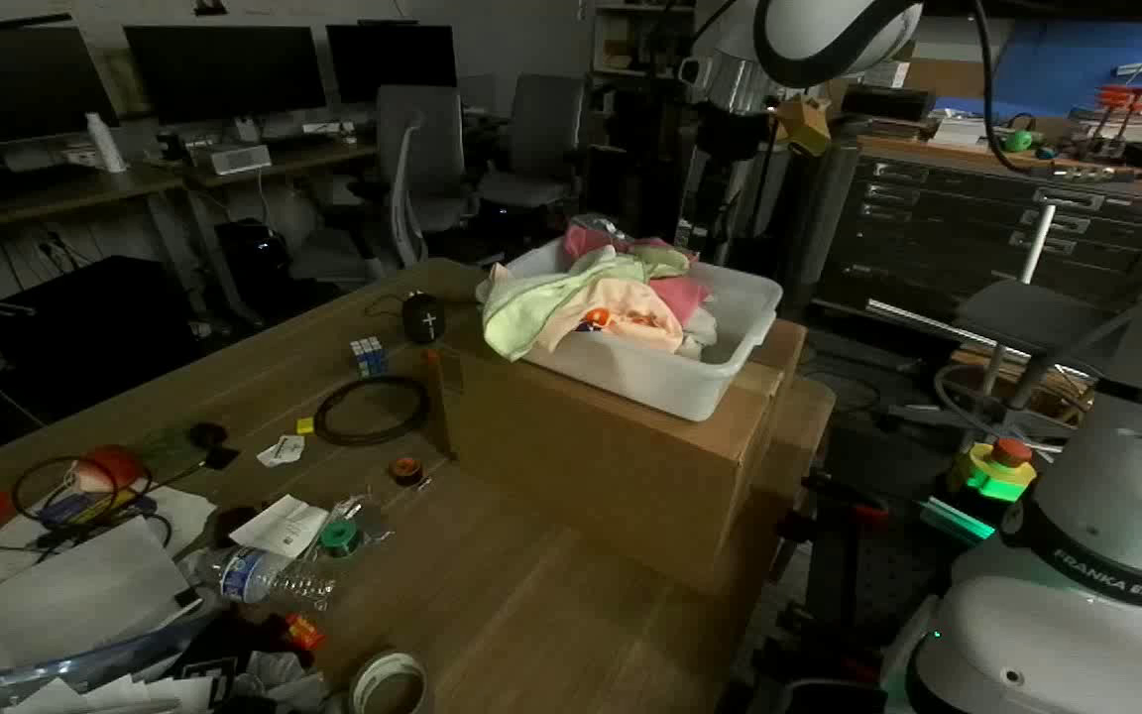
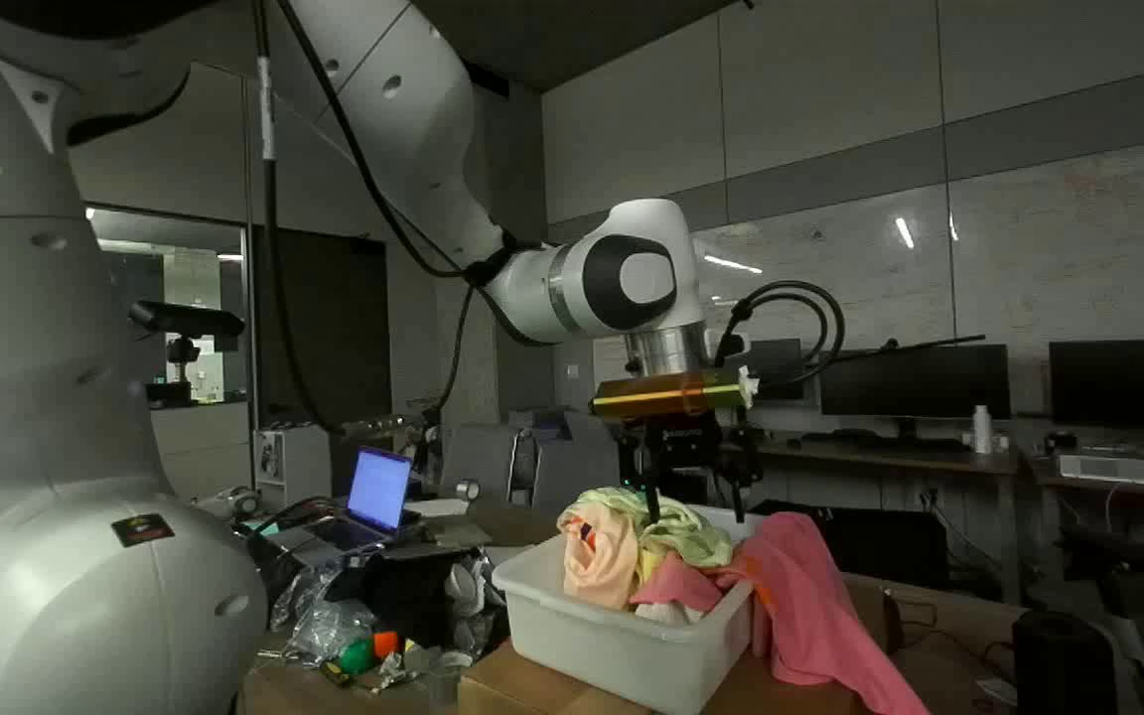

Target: Remove the clothes and towels from the bowl and put them on the table

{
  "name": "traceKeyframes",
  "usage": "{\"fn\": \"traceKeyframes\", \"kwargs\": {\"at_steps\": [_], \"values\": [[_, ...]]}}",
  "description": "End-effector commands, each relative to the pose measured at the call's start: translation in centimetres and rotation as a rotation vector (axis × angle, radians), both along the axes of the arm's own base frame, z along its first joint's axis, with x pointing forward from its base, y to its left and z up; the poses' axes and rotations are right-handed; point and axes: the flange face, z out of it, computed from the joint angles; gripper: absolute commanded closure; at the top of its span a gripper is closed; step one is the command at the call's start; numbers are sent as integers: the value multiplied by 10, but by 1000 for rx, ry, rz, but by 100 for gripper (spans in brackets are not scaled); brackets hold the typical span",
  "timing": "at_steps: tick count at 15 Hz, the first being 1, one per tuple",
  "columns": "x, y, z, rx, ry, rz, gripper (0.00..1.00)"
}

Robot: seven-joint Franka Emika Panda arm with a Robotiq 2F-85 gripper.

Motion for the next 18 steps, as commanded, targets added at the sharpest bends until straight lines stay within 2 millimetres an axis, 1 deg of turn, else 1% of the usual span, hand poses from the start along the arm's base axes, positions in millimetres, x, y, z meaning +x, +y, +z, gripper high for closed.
{"fn": "traceKeyframes", "kwargs": {"at_steps": [1,3,7,9,15,18], "values": [[1,0,2,-1,-3,0,0],[2,-1,6,-3,-10,-1,0],[2,-1,6,-4,-11,-1,0],[3,5,6,6,-20,27,0],[19,40,11,94,-31,175,0],[28,57,6,139,-21,217,0]]}}
